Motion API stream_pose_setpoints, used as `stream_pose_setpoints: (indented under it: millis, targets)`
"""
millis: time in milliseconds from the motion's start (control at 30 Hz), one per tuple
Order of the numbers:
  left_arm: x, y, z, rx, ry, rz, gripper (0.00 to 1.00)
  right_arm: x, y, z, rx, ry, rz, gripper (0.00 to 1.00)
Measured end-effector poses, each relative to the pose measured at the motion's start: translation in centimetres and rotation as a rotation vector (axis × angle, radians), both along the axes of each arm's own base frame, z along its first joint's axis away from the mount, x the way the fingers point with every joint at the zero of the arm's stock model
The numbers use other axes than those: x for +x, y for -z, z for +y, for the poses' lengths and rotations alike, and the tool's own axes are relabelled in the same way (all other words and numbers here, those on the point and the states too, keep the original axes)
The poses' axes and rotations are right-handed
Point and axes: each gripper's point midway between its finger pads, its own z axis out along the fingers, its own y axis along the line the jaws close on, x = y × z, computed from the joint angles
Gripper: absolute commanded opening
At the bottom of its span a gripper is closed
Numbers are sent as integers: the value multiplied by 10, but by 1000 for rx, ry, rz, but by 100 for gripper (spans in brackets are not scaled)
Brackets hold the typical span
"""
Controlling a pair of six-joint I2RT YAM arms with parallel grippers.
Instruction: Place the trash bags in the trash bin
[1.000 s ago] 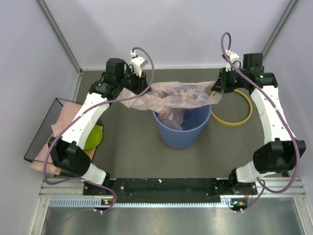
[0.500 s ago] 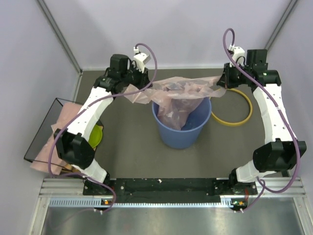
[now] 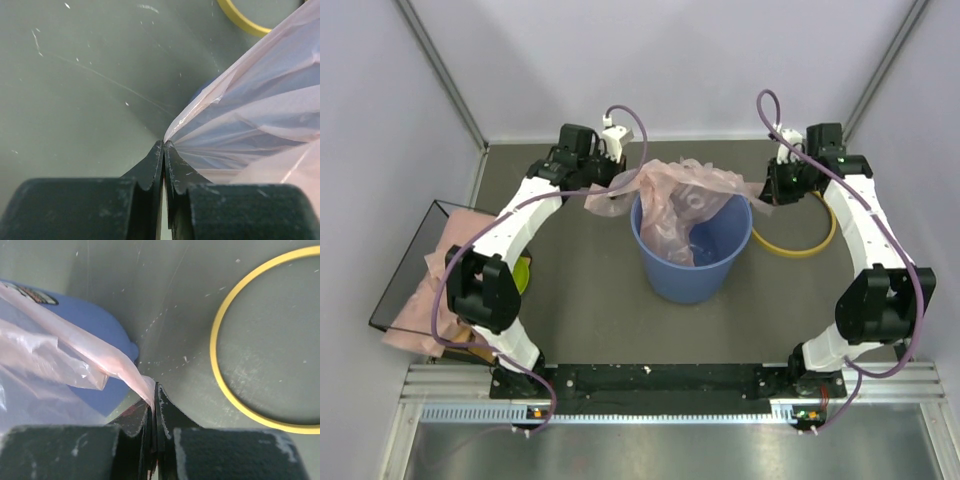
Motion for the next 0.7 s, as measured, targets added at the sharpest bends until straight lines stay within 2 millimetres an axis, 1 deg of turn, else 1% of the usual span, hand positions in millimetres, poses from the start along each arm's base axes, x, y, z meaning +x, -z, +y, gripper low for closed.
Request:
stream_pose_setpoints:
  millis: [100,167,200,300,333,400,433,500,533,567,600,633,667,700]
  targets:
    - [-10,14,1,-3,10,48,6,-11,13,3,14,-31,40,0]
    - [-16,19,1,-15,16,74,9,-18,16,5,15,-53,45,0]
    - [-19,21,2,-22,18,85,10,-22,15,5,13,-68,42,0]
    - [-33,25,5,-45,19,118,19,-32,8,6,7,-105,15,0]
    - [-36,25,6,-56,15,129,30,-33,5,7,6,-114,3,0]
    - [-38,24,9,-85,3,147,41,-36,1,7,3,-136,-18,0]
    - [-37,22,14,-101,-12,155,51,-36,-1,8,2,-146,-25,0]
    - [-27,11,32,-140,-62,142,59,-37,-1,9,5,-160,-31,0]
    - [-21,2,43,-158,-92,118,64,-38,-1,10,7,-167,-32,0]
    - [-14,-4,59,-164,-133,97,71,-38,-2,11,10,-171,-31,0]
    - [-6,-16,79,-175,-181,55,72,-39,-2,11,14,-177,-32,0]
    - [-2,-27,92,-177,-205,16,72,-39,-2,12,18,-181,-32,0]
    - [4,-45,111,-174,-240,-50,75,-39,-3,13,24,-186,-33,0]
    - [7,-60,120,-169,-250,-104,76,-40,-3,14,27,-188,-33,0]
